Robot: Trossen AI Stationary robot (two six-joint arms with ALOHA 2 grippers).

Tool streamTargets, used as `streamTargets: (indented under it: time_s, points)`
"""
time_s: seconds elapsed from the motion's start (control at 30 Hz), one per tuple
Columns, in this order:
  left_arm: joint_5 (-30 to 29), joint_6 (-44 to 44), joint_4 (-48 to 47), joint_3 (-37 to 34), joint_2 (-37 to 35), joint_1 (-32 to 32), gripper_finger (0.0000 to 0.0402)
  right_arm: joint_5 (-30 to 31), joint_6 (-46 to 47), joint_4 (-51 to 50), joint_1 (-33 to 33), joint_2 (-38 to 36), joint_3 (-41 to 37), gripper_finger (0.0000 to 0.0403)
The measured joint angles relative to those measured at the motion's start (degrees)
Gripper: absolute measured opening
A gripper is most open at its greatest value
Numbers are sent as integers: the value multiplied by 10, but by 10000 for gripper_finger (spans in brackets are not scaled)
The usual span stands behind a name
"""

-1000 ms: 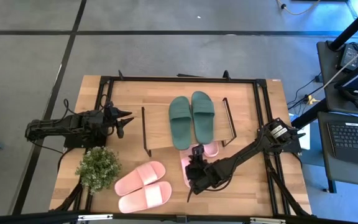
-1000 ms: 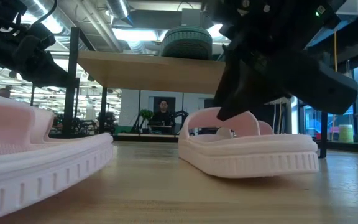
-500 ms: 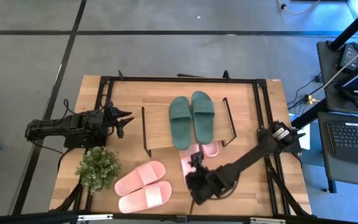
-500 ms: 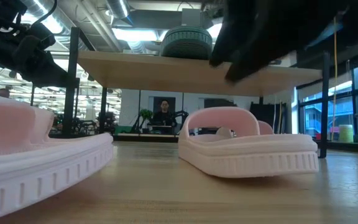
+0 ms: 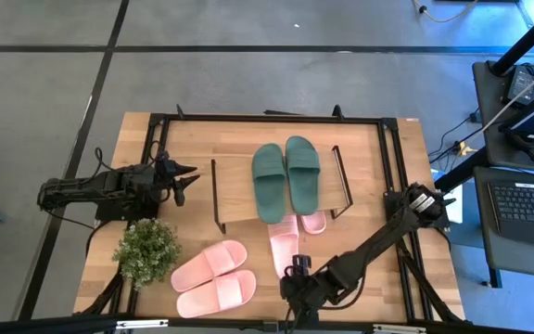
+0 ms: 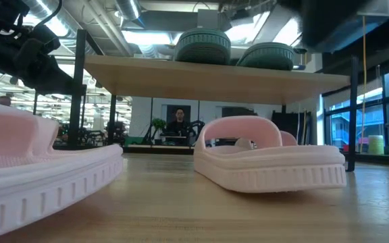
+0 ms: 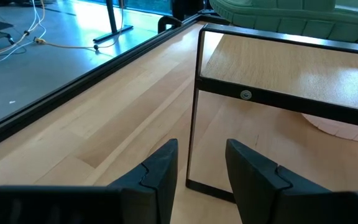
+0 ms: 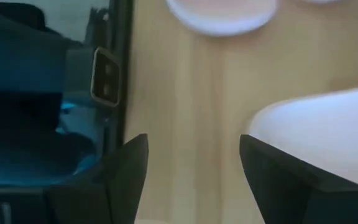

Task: Pick and place slides into the shelf
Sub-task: Put the pink slide under the shelf

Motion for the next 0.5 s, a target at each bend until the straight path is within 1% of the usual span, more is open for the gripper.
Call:
streamTargets:
  time_s: [0.1, 0.2, 0.37, 0.5]
  points:
    - [0, 0, 0, 0, 0, 0, 127, -36, 10, 66, 0, 0, -51, 253]
    - [0, 0, 0, 0, 0, 0, 127, -52, 9, 112, -3, 0, -87, 253]
    - [0, -1, 0, 0, 0, 0, 127, -53, 2, 176, -11, 0, -139, 253]
    - [0, -1, 0, 0, 0, 0, 127, -53, -13, 210, -21, 0, -165, 253]
